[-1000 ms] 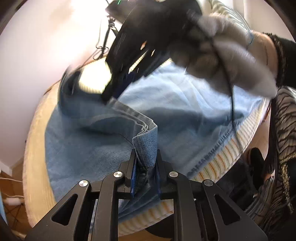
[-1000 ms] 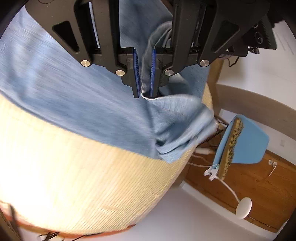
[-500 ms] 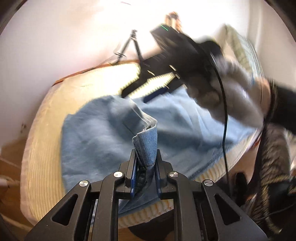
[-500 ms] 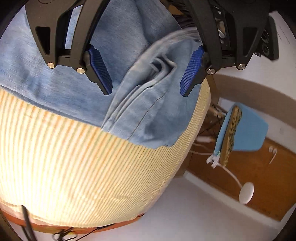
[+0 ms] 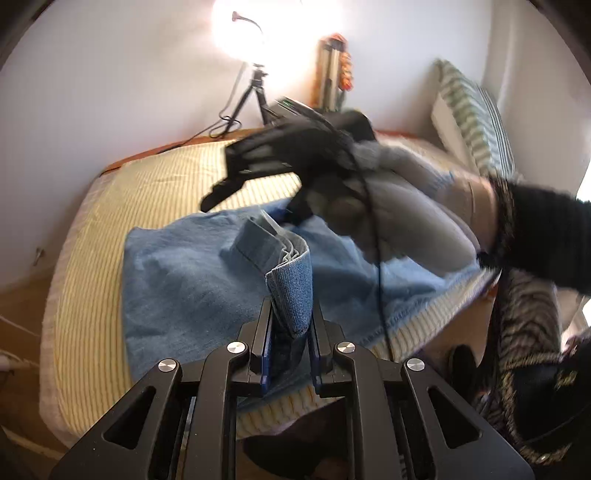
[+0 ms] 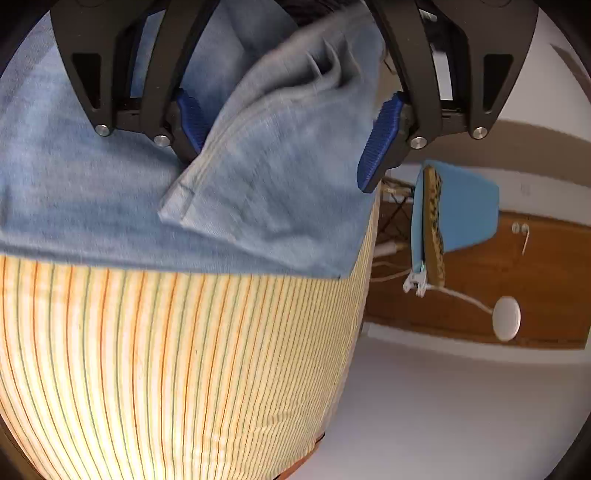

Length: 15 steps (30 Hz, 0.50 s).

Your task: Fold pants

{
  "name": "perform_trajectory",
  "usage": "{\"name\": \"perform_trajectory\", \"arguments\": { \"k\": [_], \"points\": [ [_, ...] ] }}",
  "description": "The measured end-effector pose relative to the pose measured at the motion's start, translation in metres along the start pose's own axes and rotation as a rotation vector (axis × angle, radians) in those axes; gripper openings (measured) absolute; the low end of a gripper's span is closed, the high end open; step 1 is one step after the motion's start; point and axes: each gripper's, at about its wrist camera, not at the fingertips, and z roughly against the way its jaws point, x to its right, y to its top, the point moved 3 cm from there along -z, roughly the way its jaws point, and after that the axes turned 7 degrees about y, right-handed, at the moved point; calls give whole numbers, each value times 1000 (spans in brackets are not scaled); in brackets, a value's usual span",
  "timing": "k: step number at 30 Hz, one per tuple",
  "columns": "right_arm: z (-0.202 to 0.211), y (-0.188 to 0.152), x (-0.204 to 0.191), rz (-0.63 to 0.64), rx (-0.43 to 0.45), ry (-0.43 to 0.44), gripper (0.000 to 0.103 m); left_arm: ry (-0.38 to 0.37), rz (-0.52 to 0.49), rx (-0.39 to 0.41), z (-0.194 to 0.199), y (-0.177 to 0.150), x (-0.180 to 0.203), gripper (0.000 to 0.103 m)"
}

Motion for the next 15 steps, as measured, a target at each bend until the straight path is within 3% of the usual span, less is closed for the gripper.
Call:
{"name": "perform_trajectory", "arguments": {
  "k": [1, 2, 3, 7, 10, 15],
  "points": [
    [0, 1, -2, 8, 5, -9, 52, 5, -15, -5, 0, 0, 4, 14],
    [0, 2, -4, 22, 2, -31, 27, 4, -18, -7, -1, 0, 6, 14],
    [1, 2, -8, 48, -5, -57, 11, 0, -18, -14, -2, 1, 7, 14],
    [32, 4, -37, 223, 40, -147, 9, 10, -34, -13, 1, 13, 10, 14],
    [61, 9, -58, 283, 80, -142, 8, -7, -70, 8, 7, 30, 24, 14],
    [116, 16, -71, 340, 139, -174, 8, -49, -197, 40, 1, 60, 83, 14]
  ]
}}
